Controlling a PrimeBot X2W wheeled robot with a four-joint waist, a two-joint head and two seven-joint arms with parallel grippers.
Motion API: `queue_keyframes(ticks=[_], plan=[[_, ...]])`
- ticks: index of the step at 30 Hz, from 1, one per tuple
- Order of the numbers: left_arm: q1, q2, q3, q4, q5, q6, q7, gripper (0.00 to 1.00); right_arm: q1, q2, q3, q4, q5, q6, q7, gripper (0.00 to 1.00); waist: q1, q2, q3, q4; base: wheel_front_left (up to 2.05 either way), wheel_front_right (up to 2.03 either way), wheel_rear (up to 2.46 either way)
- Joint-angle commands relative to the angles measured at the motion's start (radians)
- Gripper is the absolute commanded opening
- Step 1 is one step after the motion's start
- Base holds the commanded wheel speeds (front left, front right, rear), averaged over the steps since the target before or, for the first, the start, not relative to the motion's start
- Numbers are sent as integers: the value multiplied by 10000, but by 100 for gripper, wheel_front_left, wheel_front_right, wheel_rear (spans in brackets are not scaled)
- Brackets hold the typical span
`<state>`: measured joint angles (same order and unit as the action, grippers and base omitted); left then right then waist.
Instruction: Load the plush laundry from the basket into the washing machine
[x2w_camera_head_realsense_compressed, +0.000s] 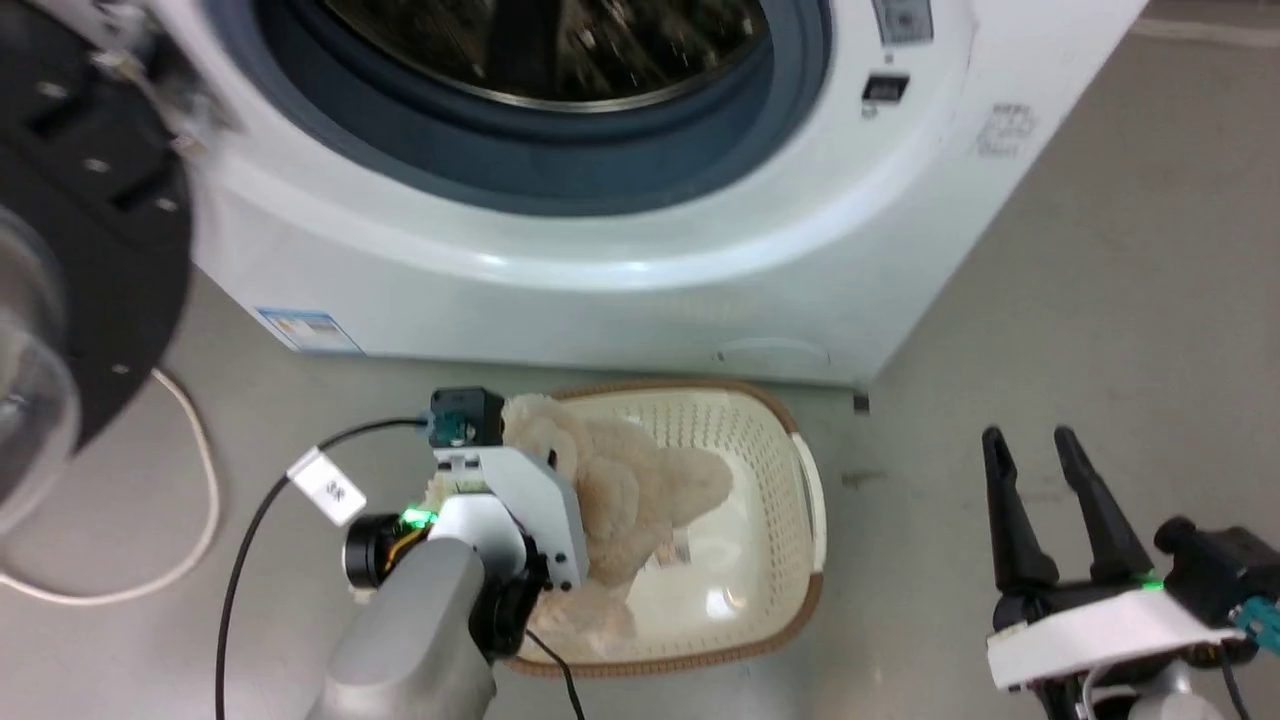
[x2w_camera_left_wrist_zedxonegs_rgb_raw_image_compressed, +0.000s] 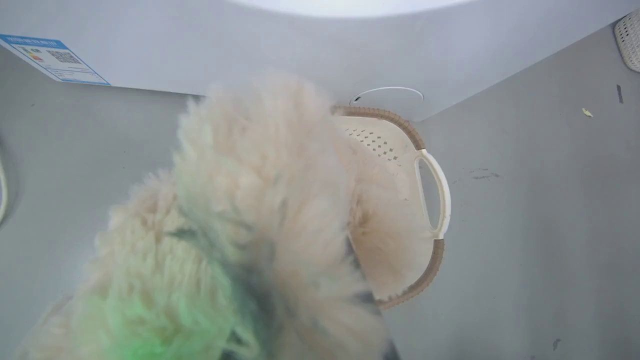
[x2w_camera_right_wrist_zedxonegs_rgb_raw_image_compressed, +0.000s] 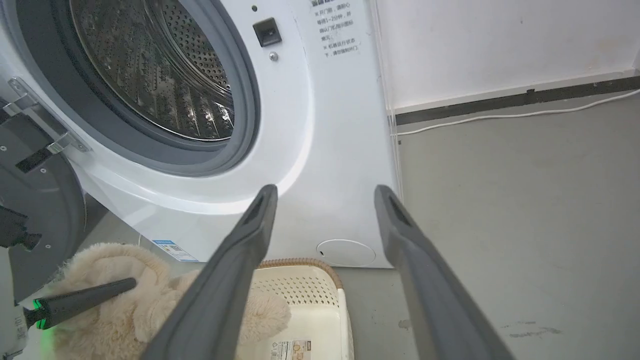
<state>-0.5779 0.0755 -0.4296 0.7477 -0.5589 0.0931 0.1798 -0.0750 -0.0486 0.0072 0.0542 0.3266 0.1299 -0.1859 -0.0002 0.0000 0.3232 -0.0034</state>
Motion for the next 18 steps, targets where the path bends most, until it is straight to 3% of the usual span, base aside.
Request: queue_keyframes(ticks=[1,18], plan=[[195,-25,18,-173,-109,-21,-127,0,194,-16,-17,20,0,8,28,100,2,0,-618,293,0,0,0],[1573,575,43,-2739,218,274,-1800,0,1443,-16,-176,-93,114,8,298,100,2,0,-2372,647,0,0,0]])
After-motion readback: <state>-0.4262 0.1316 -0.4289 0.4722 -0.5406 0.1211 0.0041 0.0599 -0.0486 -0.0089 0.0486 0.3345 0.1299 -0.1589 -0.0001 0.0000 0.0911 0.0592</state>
